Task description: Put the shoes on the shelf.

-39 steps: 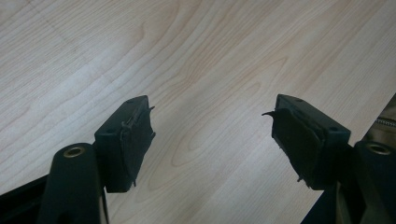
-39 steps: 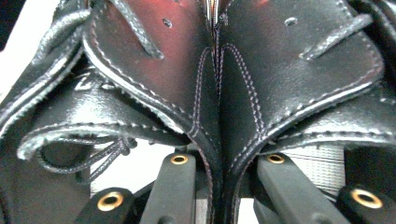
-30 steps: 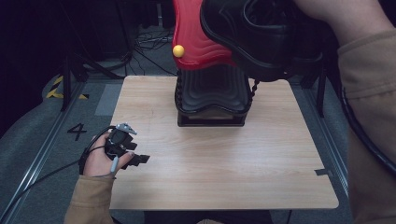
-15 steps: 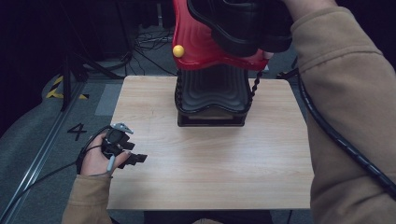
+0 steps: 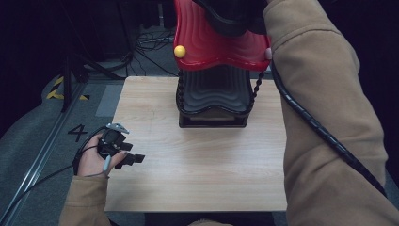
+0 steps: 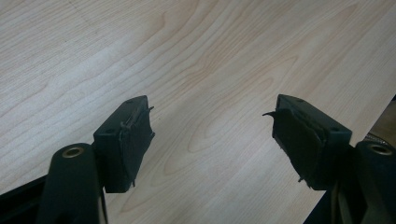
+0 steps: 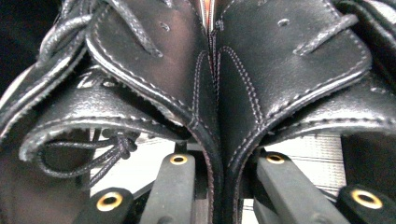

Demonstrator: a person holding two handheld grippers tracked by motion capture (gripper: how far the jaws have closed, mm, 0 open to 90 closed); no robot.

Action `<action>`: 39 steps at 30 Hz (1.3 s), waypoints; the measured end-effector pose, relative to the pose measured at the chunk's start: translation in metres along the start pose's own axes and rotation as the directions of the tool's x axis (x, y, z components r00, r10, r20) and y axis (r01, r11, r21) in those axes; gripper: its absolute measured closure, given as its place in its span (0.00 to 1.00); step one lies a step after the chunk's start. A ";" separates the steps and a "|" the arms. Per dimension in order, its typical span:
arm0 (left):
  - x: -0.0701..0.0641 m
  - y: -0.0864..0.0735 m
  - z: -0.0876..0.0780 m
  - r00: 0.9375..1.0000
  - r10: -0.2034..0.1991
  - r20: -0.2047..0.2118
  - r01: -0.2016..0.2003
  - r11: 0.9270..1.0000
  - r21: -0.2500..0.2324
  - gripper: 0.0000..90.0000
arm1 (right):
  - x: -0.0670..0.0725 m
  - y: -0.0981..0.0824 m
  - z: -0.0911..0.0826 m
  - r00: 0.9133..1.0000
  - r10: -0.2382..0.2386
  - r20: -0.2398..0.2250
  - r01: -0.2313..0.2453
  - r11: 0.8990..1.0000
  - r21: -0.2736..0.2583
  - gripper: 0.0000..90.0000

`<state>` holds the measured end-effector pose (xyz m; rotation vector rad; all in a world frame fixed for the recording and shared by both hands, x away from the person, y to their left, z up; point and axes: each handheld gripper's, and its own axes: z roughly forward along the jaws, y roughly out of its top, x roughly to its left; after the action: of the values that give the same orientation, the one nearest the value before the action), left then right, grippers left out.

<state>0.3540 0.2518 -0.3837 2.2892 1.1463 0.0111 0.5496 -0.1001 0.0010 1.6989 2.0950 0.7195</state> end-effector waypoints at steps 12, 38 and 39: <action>0.001 0.001 0.003 1.000 -0.004 0.003 0.004 1.000 0.004 0.32 | 0.004 0.002 0.022 0.999 0.013 0.040 -0.012 0.999 -0.035 0.90; -0.002 0.002 0.001 1.000 -0.001 0.006 0.001 1.000 0.000 0.32 | 0.007 -0.018 0.061 0.995 0.096 0.007 -0.096 0.993 -0.071 0.88; -0.002 0.002 0.002 1.000 -0.001 0.003 0.001 1.000 0.002 0.32 | 0.007 -0.019 0.062 0.995 0.096 0.010 -0.095 0.993 -0.075 0.88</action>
<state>0.3547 0.2490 -0.3838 2.2890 1.1467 0.0058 0.5678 -0.0857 -0.0596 1.7681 1.9635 0.8020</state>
